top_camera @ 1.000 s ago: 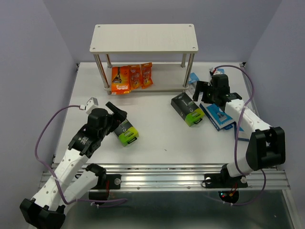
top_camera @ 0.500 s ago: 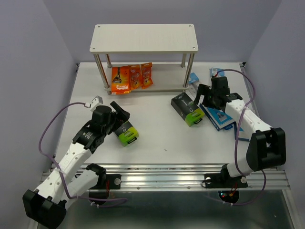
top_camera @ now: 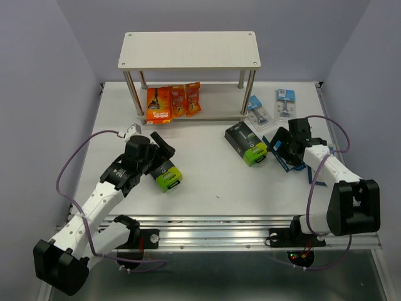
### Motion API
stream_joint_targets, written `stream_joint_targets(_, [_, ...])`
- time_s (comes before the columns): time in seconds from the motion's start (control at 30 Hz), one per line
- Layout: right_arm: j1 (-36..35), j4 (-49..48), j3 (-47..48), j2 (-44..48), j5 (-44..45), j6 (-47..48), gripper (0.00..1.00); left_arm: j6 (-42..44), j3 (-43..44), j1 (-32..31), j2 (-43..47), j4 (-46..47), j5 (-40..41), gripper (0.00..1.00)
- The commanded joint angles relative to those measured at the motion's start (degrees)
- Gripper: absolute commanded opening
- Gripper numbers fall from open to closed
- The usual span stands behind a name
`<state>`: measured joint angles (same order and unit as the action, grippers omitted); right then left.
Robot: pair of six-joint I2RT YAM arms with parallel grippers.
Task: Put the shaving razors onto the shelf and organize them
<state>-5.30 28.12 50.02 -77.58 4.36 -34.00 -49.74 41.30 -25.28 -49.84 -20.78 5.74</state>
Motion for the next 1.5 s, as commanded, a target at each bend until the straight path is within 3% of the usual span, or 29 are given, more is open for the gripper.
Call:
stream_joint_targets(0.0, [0.8,-1.0,-1.4,0.6,-3.2,-4.1,0.99,1.7,2.6,0.2,-1.1,2.6,-1.5,0.99])
stream_joint_targets(0.3, [0.8,-2.3,2.1,-0.6,-2.5,-0.3,1.00,2.2,2.7,0.2,-3.0,3.5,-3.2,0.99])
stream_joint_targets(0.47, [0.8,-8.3,7.3,-3.3,1.6,3.8,1.00,1.4,2.3,0.3,-2.8,4.2,-3.0,0.99])
stream_joint_targets(0.63, [1.3,-18.6,14.0,-13.0,-3.6,17.6,1.00,-0.1,1.2,0.2,-1.8,4.3,-2.4,0.99])
stream_joint_targets(0.77, [2.0,-23.2,20.0,-20.6,-13.0,29.6,1.00,-1.0,0.9,0.2,-0.7,4.3,-1.0,0.99])
stream_joint_targets(1.07, [3.9,-22.2,34.9,-37.4,-20.4,41.9,1.00,-3.3,-0.3,0.3,2.5,2.0,2.8,0.99])
stream_joint_targets(1.47, [3.9,-20.4,43.6,-46.2,-20.7,46.3,0.93,-4.8,-0.3,0.3,0.9,2.0,2.3,0.99])
